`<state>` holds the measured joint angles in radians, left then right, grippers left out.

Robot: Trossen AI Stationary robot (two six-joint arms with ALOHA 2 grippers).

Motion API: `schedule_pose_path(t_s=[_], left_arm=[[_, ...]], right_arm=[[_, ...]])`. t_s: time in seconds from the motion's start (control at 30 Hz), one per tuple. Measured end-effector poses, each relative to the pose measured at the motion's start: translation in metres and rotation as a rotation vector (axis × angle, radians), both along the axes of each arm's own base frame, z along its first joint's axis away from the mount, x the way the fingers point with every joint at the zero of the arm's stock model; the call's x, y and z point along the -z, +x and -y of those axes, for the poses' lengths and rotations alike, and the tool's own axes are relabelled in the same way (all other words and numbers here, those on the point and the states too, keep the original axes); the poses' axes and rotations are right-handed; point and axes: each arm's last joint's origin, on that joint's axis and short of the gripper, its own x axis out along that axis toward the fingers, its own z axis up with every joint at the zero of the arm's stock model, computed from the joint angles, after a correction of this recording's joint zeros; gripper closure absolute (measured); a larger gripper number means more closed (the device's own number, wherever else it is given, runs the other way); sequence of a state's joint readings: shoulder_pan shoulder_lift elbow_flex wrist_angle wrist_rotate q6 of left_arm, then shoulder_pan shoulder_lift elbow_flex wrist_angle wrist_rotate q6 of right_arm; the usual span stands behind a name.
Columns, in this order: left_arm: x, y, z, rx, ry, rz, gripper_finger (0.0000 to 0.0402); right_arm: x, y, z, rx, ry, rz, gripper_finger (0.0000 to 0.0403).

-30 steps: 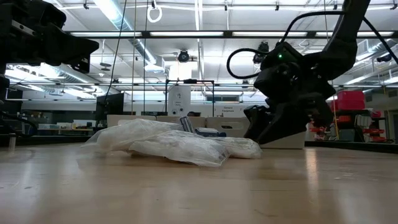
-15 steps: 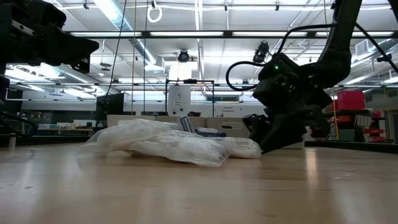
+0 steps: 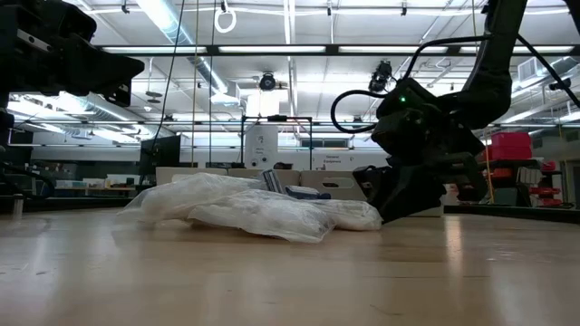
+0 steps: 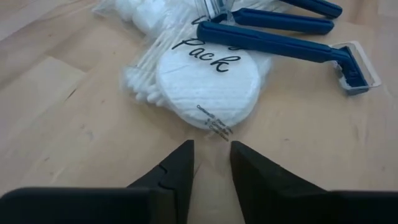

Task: Pick & Place Travel size toiletries
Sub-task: Put the white cotton pack into the left gray bin

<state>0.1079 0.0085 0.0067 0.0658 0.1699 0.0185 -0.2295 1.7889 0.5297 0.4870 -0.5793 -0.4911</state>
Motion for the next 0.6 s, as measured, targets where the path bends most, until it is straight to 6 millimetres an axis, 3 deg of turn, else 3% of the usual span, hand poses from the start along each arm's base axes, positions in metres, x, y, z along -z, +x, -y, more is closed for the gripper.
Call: schedule_pose_path(t_s=[0.6], left_arm=[[0.0000,0.0000,0.0000,0.000,0.000,0.000,0.0385]], right_arm=[[0.0005,-0.0007,0.0000,0.002,0.001,-0.010,0.0356]])
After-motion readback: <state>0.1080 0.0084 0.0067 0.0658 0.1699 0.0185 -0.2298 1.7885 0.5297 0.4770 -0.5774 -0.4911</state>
